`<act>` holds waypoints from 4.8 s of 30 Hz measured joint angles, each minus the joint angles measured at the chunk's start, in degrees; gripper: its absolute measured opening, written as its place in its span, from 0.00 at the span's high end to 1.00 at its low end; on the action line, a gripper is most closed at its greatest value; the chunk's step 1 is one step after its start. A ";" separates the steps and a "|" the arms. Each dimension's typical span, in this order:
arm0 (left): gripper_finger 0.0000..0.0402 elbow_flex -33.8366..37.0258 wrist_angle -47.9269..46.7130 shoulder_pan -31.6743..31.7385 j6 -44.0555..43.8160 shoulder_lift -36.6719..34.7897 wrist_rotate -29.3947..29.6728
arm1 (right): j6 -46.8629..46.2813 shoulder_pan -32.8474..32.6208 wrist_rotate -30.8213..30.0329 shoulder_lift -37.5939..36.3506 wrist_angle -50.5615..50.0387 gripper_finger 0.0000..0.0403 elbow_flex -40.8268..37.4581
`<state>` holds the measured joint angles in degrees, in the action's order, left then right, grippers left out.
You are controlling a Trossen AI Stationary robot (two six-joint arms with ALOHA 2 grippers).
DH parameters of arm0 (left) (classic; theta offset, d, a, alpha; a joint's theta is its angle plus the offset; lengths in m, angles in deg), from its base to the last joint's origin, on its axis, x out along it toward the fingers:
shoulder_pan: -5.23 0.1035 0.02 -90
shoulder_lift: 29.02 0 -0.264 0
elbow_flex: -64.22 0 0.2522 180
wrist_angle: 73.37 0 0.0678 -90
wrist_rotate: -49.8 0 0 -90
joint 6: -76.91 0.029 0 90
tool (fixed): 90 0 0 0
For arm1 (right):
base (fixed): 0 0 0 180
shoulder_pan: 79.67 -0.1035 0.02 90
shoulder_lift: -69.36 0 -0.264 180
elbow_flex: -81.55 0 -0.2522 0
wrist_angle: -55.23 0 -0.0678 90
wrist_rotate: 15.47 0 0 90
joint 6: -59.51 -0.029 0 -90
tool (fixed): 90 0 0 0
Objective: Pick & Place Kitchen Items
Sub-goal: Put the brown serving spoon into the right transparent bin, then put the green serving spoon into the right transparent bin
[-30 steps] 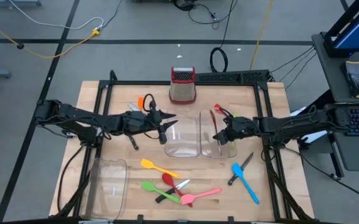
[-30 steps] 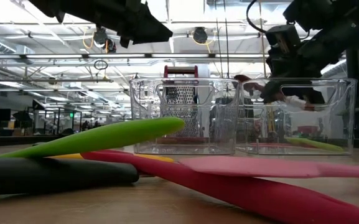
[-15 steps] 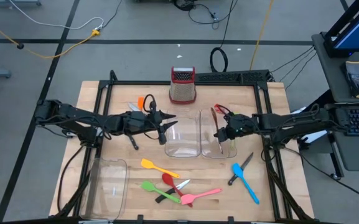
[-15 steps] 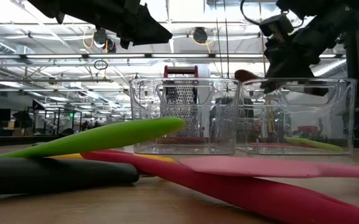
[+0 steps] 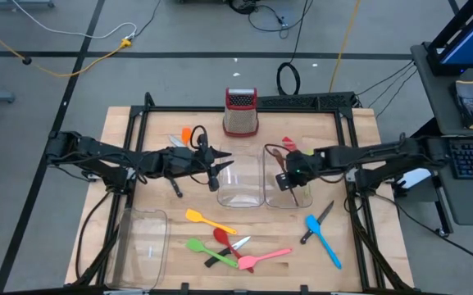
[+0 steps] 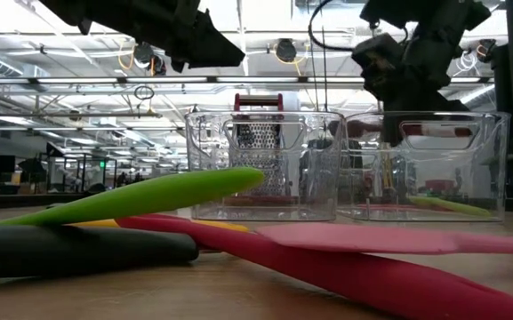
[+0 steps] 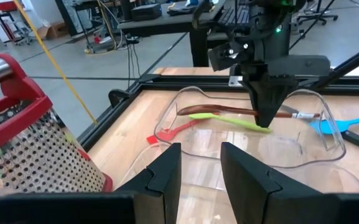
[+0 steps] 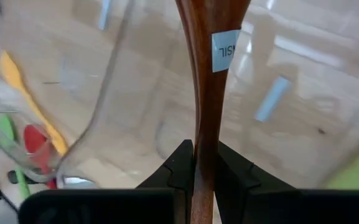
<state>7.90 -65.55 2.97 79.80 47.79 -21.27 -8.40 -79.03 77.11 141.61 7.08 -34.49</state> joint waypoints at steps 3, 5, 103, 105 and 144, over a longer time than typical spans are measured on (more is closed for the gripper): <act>0.71 0.00 -0.04 0.00 -0.02 0.00 -0.02 | -0.65 0.02 1.46 1.09 1.12 0.92 0.21; 0.71 0.00 -0.04 0.00 -0.04 0.00 -0.08 | -1.77 0.02 2.99 2.13 1.48 0.92 0.21; 0.71 -0.02 -2.32 -2.71 -1.49 0.02 -4.06 | 4.23 1.46 10.89 0.84 12.30 0.85 -3.20; 0.71 -0.02 -2.55 -3.34 -1.49 0.02 -4.04 | 5.44 -0.20 8.87 -1.45 11.83 0.89 -3.12; 0.71 14.38 -12.54 -20.58 -23.78 -17.35 1.77 | 35.66 -38.25 -38.64 -13.66 8.65 1.00 -3.11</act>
<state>22.28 -78.09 -17.62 56.02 30.44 -19.50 27.26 -117.28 38.48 127.95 15.73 -37.60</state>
